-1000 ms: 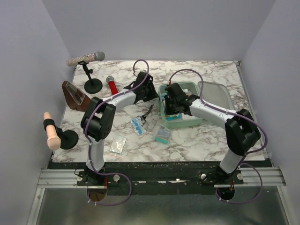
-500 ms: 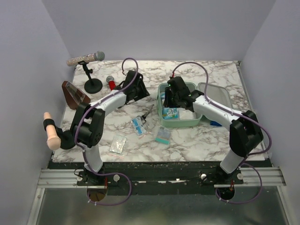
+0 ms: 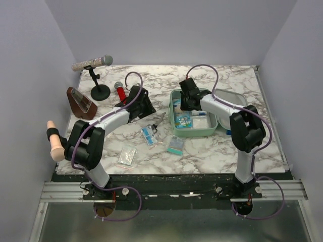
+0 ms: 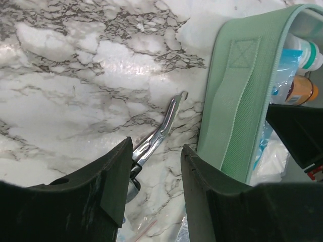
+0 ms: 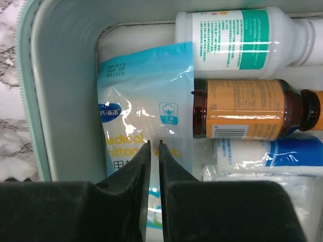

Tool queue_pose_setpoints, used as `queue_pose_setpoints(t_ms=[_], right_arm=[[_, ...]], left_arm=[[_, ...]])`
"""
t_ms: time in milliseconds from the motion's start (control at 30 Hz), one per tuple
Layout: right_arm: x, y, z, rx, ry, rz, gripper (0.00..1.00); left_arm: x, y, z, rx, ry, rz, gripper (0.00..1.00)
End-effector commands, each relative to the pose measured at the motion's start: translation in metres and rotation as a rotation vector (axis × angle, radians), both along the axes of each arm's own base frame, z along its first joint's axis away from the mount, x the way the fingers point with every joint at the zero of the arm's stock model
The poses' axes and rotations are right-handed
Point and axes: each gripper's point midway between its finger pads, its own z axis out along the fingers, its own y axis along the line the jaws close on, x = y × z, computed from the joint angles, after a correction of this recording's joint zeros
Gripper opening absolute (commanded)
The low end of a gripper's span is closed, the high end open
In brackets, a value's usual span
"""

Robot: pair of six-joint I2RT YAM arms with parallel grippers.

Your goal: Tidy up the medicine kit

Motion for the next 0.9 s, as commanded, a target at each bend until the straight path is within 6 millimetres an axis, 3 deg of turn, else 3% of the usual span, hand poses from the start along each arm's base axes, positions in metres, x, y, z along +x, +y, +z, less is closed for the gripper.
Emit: queue_pose_setpoints(t_ms=[0,267,500,600,867], right_arm=[[0.015,-0.003,0.0,-0.027,-0.006,-0.017,0.19],[0.002,0.013,-0.035,0.02,0.115,0.031,0.16],[-0.004,0.03,-0.043,0.09,0.177,0.064,0.17],[-0.001,0.025,-0.032,0.083,0.143,0.038,0.19],[0.008,0.014,0.021,0.101,0.01,0.018,0.33]], left_arm=[[-0.006,0.001,0.018,-0.016,-0.042,-0.001,0.53],[-0.009,-0.005,0.014,-0.024,-0.029,-0.014,0.53],[-0.013,-0.009,0.009,-0.021,-0.015,-0.022,0.53],[-0.014,-0.008,0.008,-0.016,-0.013,-0.023,0.53],[-0.012,-0.008,0.015,-0.017,-0.031,-0.021,0.53]])
